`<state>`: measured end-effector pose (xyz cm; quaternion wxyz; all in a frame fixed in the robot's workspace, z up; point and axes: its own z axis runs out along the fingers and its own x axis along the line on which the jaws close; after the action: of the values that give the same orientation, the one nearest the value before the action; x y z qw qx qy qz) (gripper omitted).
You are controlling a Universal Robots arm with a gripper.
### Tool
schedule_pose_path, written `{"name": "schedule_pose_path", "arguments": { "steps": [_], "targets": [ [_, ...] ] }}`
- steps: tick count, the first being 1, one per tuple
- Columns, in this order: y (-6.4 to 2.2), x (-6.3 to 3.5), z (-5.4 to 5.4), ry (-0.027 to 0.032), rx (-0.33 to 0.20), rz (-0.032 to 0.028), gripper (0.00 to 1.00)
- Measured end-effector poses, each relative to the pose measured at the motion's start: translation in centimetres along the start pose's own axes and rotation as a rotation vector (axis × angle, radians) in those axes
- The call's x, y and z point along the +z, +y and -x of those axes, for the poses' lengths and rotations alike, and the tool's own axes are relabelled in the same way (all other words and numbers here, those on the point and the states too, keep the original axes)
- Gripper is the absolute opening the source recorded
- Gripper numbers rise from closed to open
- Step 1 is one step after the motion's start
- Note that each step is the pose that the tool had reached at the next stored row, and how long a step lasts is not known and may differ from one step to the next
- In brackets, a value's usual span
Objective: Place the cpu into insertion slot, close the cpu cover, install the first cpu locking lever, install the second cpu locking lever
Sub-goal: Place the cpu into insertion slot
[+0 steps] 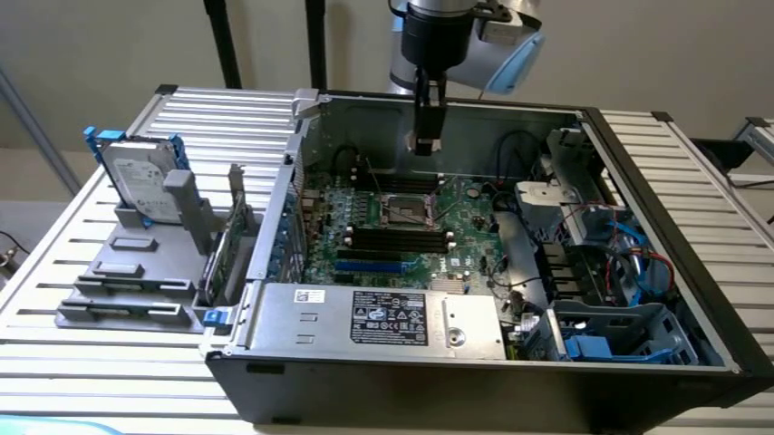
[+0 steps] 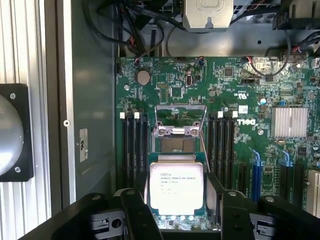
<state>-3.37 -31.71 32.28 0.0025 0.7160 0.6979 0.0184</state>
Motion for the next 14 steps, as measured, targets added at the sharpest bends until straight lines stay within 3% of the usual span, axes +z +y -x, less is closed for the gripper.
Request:
{"name": "schedule_pose_path", "arguments": {
  "steps": [14],
  "targets": [
    [-0.53, 2.36, 0.7, 0.0063, -0.023, -0.0007, 0.54]
  ]
}}
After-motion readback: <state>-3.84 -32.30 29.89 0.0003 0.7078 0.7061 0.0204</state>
